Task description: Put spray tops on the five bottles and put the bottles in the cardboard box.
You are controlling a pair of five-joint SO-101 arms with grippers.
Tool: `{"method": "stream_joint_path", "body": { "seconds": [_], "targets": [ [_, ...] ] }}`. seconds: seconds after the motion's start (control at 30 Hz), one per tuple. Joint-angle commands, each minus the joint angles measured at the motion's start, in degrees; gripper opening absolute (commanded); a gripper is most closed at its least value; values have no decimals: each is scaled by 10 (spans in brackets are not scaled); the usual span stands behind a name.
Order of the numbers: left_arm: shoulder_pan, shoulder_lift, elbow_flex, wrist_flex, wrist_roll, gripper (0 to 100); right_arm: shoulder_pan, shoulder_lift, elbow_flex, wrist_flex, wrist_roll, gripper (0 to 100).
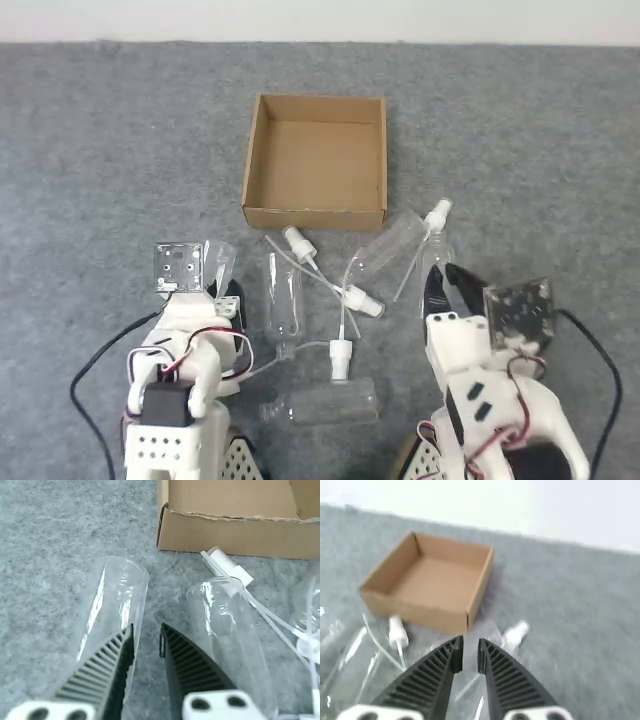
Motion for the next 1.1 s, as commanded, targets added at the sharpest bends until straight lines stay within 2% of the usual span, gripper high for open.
{"method": "stream_joint_path", "body": {
  "seconds": [0.0, 0.17, 0.43, 0.6, 1.07],
  "targets": [
    [-4, -10, -8, 1, -4, 80, 6, 2, -65, -2, 16, 38],
    [-4, -10, -8, 1, -4, 80, 2, 2, -131, -2, 74, 37],
    [-4, -10, -8, 1, -4, 80, 2, 2, -229, -3, 121, 38],
    [-4, -10, -8, 1, -4, 80, 2, 20, -253, -3, 123, 38],
    [-4, -10, -8, 3, -4, 80, 6, 211, -266, 45, 120, 39]
  ]
}}
